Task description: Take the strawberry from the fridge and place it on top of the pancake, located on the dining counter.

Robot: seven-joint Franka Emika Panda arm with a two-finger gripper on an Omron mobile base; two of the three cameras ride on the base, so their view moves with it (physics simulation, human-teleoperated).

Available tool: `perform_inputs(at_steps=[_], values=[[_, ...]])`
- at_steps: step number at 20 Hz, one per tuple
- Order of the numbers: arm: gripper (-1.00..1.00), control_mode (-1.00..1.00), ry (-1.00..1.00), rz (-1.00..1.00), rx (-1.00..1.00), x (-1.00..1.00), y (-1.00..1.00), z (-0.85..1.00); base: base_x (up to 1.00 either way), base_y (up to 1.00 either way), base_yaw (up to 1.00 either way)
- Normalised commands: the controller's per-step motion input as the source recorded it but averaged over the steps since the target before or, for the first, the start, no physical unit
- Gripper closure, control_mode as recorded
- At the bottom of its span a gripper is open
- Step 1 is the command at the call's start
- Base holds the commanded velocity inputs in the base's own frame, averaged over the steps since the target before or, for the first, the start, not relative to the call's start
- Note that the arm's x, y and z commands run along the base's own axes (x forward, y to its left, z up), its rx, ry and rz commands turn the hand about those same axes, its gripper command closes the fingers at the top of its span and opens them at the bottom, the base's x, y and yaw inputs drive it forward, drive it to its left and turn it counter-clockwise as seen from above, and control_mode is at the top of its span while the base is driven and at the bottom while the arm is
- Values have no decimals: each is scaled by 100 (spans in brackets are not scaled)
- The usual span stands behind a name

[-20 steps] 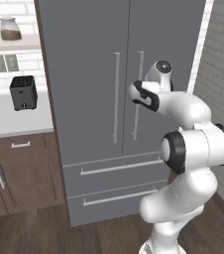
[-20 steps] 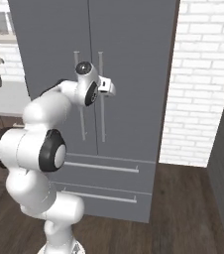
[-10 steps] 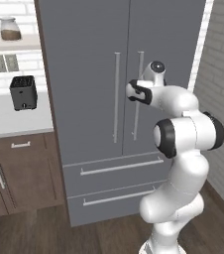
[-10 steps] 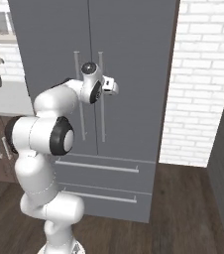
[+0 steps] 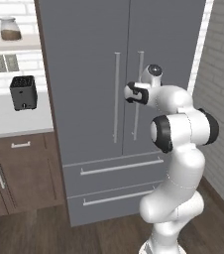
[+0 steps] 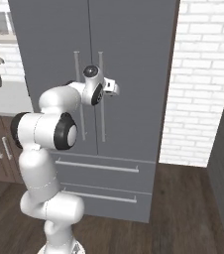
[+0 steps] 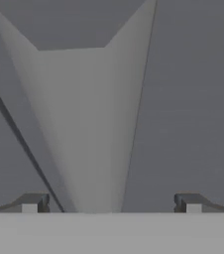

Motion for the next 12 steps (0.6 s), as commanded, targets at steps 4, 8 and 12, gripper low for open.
perform_inputs(at_steps=[4, 8, 12], values=[[-100, -100, -3, 0, 0, 62, 0, -1, 0, 0, 0], [100, -100, -12, 0, 0, 21, 0, -6, 0, 0, 0], [100, -100, 1, -1, 0, 1, -13, 0, 0, 0, 0]])
